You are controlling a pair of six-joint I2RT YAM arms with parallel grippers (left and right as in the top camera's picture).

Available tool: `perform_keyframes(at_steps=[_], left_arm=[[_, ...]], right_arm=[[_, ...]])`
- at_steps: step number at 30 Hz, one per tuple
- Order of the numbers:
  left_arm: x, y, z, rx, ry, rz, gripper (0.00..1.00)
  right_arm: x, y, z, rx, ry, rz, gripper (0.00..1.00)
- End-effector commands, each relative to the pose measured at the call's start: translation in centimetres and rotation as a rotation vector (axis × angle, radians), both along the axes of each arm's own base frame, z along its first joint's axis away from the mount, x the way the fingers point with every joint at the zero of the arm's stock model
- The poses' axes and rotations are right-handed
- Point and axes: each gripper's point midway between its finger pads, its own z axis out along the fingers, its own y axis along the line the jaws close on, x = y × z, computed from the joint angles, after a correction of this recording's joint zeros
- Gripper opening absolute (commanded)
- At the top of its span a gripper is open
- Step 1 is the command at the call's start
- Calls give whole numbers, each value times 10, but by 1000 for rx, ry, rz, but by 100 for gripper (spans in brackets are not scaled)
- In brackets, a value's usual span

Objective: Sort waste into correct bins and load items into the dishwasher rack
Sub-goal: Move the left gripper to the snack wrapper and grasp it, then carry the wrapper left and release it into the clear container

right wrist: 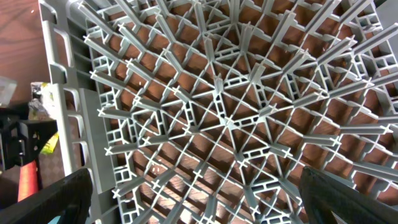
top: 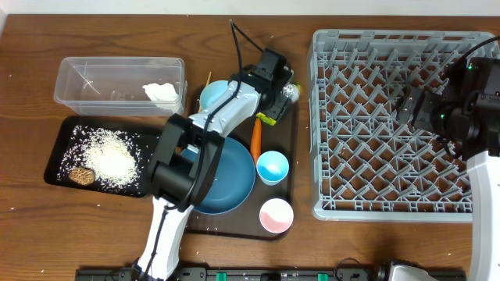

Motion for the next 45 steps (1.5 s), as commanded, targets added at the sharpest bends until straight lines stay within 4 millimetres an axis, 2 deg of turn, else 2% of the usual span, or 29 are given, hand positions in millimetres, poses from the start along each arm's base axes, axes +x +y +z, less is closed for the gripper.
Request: perform_keyframes(at_steps=[1,5,6,7,9,10,12,16,20,24,27,28,30,33,40,43,45], left_arm=[[-2,0,-13,4,24,1,73],[-7,1,-30,21,55,1,73],[-7,1,-31,22,58,0,69],[-8,2,-33,25,63,0,62],[-9,1,-33,25,63,-1,39],[-8,1,-32,24,61,-2,20],[-8,0,-29,21,56,-2,6],[-8,-1,-13,6,44,-4,6],[-7,-5,31,-43,0,6,6],[-5,-3,98,-98,-99,11,6],[-2,9,151,-134,-195,34,6],[-1,13,161,-139,-218,44,7],[5,30,183,-139,-265,82,6],[14,65,196,-108,-298,161,6],[45,171,187,-23,-297,390,6],[53,221,180,-19,-280,513,6],[55,247,172,-18,-262,574,6]], right_arm=[[0,-4,5,-18,-12,-2,99],[0,-4,5,-18,-11,-2,99],[0,-4,5,-18,-11,-2,99],[-1,-4,5,-17,-10,-2,99],[-1,-4,5,-17,-9,-2,99],[-1,-4,5,-17,-8,-2,99],[-1,-4,5,-17,-8,-2,99],[-1,-4,5,-17,-8,-2,99],[0,-4,5,-18,-12,-2,99],[1,-4,6,-19,-17,-2,99],[0,-4,6,-18,-16,-2,99],[0,-4,6,-18,-15,-2,99],[0,-4,6,-18,-15,-3,99],[0,-4,6,-18,-15,-2,99],[1,-4,6,-19,-16,-2,99],[1,-4,7,-19,-20,-3,99],[2,-4,7,-18,-21,-3,99]])
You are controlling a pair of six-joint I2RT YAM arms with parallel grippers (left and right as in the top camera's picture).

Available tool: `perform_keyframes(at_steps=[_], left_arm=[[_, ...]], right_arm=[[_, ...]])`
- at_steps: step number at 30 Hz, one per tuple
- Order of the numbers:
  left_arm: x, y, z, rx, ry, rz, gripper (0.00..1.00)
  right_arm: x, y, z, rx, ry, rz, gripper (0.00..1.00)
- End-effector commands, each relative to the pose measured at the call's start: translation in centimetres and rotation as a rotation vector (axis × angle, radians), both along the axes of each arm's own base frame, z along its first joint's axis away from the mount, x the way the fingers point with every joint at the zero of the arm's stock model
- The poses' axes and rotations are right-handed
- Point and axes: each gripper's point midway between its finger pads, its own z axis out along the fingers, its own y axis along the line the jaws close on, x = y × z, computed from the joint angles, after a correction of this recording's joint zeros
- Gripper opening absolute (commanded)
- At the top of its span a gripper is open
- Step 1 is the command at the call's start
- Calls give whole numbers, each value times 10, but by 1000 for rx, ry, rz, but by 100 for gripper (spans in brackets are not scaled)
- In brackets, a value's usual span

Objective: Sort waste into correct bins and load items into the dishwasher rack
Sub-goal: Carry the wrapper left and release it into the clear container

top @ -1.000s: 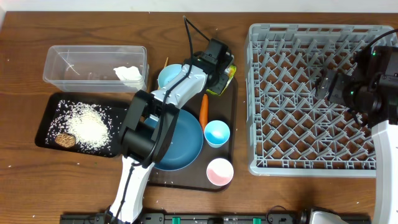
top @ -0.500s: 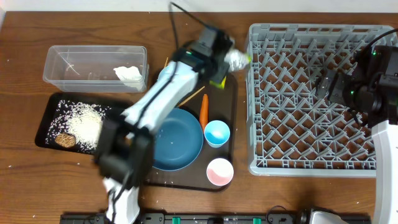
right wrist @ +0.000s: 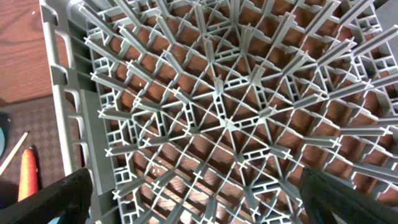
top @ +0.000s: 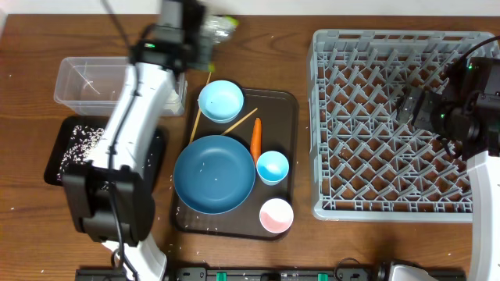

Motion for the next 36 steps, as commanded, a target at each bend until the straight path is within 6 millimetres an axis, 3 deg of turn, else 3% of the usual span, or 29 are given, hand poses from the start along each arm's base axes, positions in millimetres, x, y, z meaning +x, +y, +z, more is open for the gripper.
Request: perform_keyframes(at_steps=[1,5,10,28,29,30,33,36], left_arm=[[4,49,-18,-7,40,129,6],[3,82,-43,-4,98,194,6],[-9,95,-64,1,185,220,6],[-44,119,-80,6,331,276,6],[-44,119,-80,5,331,276,9],[-44,119,-80,5,331,275,25],[-44,119,-79,5,329,275,58],[-44,119,-72,5,315,275,69]], right_arm=[[0,-4,6,-18,-16,-3,99],[0,-4,6,-13,-16,-9,99],[0,-4,6,-13,-16,-9,99],[0,-4,6,-13,-15,-9,99],[0,-4,6,-13,-15,-9,99],[0,-4,6,-13,-15,-9,99],[0,-4,6,-13,-14,-9,99],[-1,-4,5,-12,-8,-9,99]])
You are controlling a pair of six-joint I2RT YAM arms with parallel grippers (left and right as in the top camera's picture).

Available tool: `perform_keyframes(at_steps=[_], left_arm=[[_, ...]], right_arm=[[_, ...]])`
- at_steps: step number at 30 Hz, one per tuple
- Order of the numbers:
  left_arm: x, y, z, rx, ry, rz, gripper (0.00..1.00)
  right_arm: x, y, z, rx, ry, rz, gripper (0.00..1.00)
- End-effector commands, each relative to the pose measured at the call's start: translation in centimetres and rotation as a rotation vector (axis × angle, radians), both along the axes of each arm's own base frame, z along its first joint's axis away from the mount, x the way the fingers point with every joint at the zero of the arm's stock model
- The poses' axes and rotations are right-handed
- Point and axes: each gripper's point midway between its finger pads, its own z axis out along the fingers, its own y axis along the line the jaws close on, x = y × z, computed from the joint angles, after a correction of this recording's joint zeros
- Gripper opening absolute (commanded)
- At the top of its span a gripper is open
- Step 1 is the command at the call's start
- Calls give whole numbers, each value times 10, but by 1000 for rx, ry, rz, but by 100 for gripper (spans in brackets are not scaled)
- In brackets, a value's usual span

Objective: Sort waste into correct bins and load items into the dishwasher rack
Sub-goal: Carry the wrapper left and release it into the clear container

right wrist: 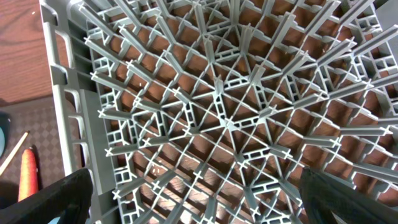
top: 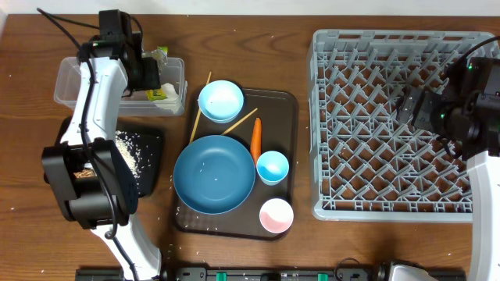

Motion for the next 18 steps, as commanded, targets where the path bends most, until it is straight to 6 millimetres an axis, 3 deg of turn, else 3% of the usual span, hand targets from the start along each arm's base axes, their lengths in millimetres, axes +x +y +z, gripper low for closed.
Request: perform_keyframes(at_steps=[1,9,12,14,16,18], left_arm=[[-3,4,11,12,-17,12,70],[-6,3,68,26,-151,11,70],[0,3,78,31,-198,9,68],[7,4,76,36,-212,4,56],[13,4,69,36,-213,4,30],[19,5,57,34,-200,3,13]], right_arm=[[-1,-4,5,-12,-8,-9,99],[0,-4,5,-10,-12,-12,99],[0,-4,5,-10,-12,-12,99],[0,-4,5,-10,-12,-12,99],[-1,-4,5,-10,-11,-12,99],[-1,-4,5,-9,-10,-11,99]])
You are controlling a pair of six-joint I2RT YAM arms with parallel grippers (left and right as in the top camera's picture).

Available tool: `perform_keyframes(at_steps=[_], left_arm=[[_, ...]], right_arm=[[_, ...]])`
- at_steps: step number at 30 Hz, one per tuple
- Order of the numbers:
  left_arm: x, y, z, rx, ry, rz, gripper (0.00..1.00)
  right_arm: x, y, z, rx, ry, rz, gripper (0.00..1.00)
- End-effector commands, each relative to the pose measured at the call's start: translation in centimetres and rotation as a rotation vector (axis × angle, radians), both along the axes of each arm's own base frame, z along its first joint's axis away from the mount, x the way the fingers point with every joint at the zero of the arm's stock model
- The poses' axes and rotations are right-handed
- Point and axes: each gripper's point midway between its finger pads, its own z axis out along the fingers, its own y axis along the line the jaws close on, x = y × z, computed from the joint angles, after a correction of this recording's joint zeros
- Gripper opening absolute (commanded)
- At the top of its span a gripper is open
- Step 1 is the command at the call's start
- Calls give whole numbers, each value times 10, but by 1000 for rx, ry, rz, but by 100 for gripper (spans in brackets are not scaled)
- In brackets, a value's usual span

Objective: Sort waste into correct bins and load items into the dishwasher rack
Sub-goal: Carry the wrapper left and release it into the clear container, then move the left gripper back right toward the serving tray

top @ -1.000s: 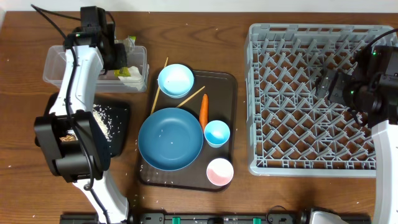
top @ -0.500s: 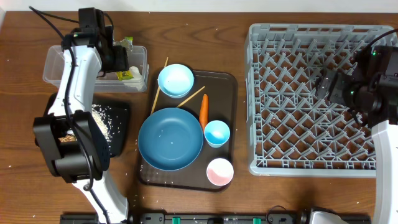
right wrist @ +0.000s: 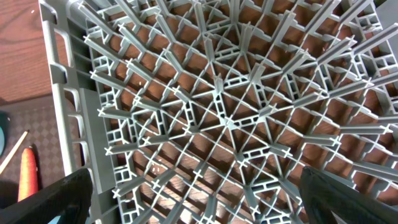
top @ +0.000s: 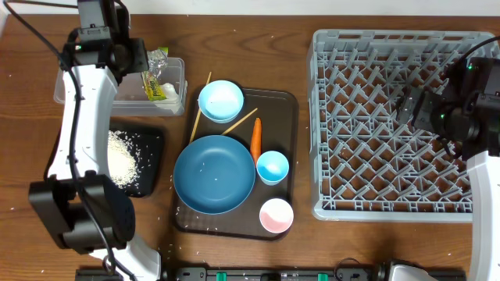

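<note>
My left gripper [top: 143,58] hovers over the right end of the clear plastic bin [top: 86,97], its fingers spread and nothing between them. Just right of it, inside the bin, lies a silver and yellow-green wrapper [top: 158,82] on a white tissue. The brown tray [top: 289,125] holds a blue bowl [top: 221,100], a blue plate [top: 215,173], a carrot [top: 255,138], a small blue cup [top: 273,166], a pink cup [top: 276,215] and chopsticks [top: 238,121]. My right gripper [right wrist: 205,199] stands open above the grey dishwasher rack [right wrist: 224,118], holding nothing.
A black tray [top: 152,156] with a heap of rice lies in front of the clear bin, partly under my left arm. The rack [top: 324,117] fills the right side of the table. Rice grains are scattered on the wood.
My left gripper has moved a little up and to the left and is apart from the wrapper, which stays in the clear bin. The right arm has not moved.
My left gripper was first at the back of the brown tray on the silver wrapper. Then it held the wrapper high behind the clear bin. Then it was down in the bin's right end, and now the wrapper lies there free.
</note>
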Motion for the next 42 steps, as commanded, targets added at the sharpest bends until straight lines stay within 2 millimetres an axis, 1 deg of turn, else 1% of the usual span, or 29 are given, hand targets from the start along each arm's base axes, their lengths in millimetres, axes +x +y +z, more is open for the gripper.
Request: perform_keyframes(at_steps=[1,5,9,12,14,17,20,23,27,31,33,34,37,39,42], left_arm=[[7,4,-32,7,60,3,11],[10,4,-65,0,125,3,8],[11,4,-98,-7,192,2,7],[10,4,-117,-12,231,1,6],[9,4,-125,-14,247,1,6],[10,4,-124,-13,244,1,6],[12,4,-113,-9,216,1,6],[13,4,-93,-5,174,2,6],[11,4,-55,2,99,2,6],[4,-4,-14,2,27,-14,8],[-2,-11,4,5,-1,-27,12],[-5,-15,10,6,-11,-34,17],[-11,-30,26,8,-34,-65,33],[-14,-40,31,8,-39,-87,37],[-18,-60,30,6,-23,-130,43]], right_arm=[[0,-3,5,-7,-13,-10,99],[0,-3,5,-7,-12,-9,99],[0,-3,5,-7,-12,-10,99],[0,-3,5,-7,-12,-9,99],[-1,-3,5,-7,-10,-10,99],[-1,-3,4,-7,-7,-10,99],[-2,-3,4,-6,-3,-10,99],[-3,-3,4,-5,0,-10,99],[-3,-3,4,-5,-1,-10,99],[-3,-3,4,-5,0,-9,99],[-3,-3,4,-5,-1,-10,99],[-3,-3,4,-5,-1,-10,99],[-3,-3,4,-5,0,-9,99],[-3,-3,3,-5,1,-10,99],[-4,-2,2,-4,8,-10,99]])
